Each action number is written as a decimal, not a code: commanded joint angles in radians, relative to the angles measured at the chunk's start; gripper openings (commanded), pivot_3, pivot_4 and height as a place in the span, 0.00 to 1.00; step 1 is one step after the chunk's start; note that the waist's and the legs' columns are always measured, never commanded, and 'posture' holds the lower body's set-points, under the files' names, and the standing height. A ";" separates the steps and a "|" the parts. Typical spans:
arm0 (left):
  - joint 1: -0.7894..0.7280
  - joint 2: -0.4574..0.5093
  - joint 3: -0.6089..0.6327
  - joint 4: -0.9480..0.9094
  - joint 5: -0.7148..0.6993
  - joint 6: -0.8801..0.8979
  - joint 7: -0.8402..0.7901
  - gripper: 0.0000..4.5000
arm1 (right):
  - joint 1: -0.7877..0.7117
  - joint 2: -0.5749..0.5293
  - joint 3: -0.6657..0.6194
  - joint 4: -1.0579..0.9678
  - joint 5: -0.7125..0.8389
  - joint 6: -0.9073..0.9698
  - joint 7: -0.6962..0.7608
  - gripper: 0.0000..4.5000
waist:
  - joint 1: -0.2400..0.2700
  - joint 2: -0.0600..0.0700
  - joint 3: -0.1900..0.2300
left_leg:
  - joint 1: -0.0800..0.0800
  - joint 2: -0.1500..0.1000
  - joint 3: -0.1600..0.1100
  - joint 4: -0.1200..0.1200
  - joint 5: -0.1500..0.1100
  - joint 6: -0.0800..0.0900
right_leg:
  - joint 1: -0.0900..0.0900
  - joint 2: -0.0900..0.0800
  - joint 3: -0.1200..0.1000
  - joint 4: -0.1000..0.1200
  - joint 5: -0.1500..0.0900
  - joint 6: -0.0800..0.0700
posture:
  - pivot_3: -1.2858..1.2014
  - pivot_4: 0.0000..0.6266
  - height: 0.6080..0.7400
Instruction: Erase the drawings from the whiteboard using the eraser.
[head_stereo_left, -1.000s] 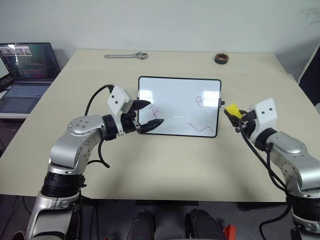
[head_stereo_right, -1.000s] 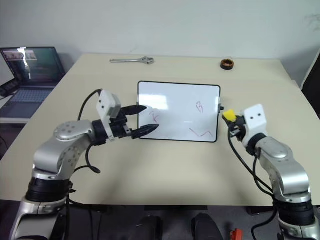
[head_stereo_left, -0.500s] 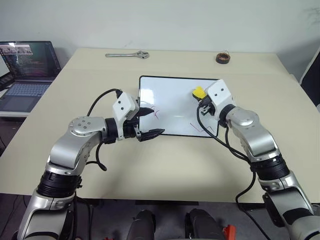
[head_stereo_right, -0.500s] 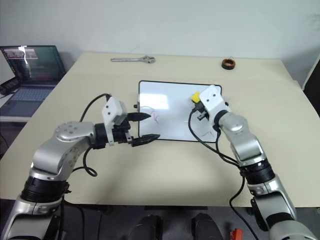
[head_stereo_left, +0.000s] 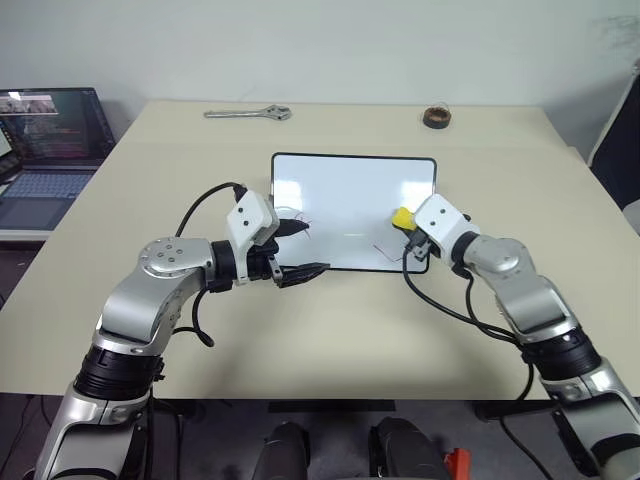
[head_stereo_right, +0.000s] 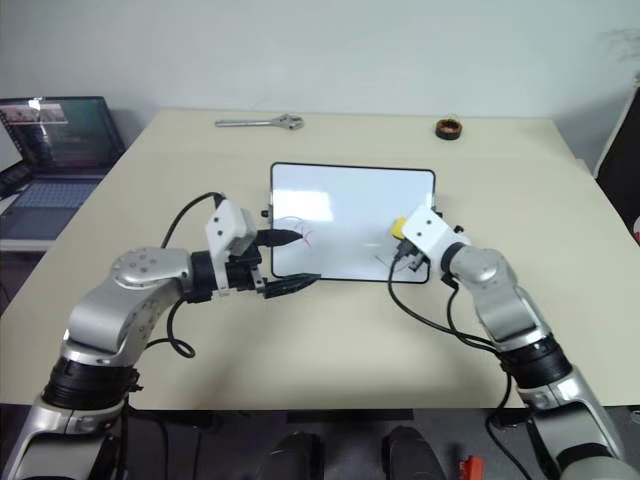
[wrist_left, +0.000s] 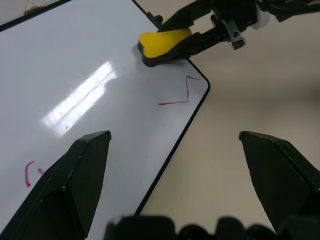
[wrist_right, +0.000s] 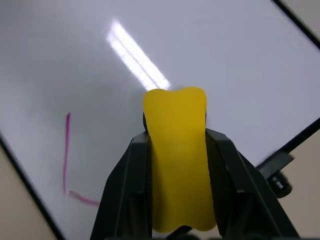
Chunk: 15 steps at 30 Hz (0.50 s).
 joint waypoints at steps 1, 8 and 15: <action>-0.002 0.006 0.017 -0.022 0.007 -0.025 -0.002 1.00 | -0.055 0.003 -0.055 0.072 -0.037 -0.014 -0.057 0.25 | 0.002 0.000 0.000 | 0.000 0.000 -0.001 0.000 0.000 0.000 | 0.000 0.000 0.000 0.000 0.000 0.000 | 0.52 0.24 1.00; 0.020 0.014 0.025 -0.026 0.008 -0.027 -0.001 1.00 | 0.062 -0.077 -0.002 -0.013 -0.033 0.019 0.094 0.24 | 0.014 -0.001 -0.001 | -0.003 0.000 -0.003 0.000 0.000 0.000 | 0.001 -0.001 0.000 -0.002 -0.001 0.001 | 0.52 0.24 1.00; 0.062 0.044 0.037 -0.001 0.015 -0.043 -0.022 1.00 | 0.113 -0.085 -0.014 -0.121 -0.057 0.053 0.101 0.24 | 0.007 -0.001 -0.001 | 0.000 0.000 -0.002 0.000 0.000 0.000 | 0.001 0.000 0.000 -0.001 0.000 0.001 | 0.52 0.24 1.00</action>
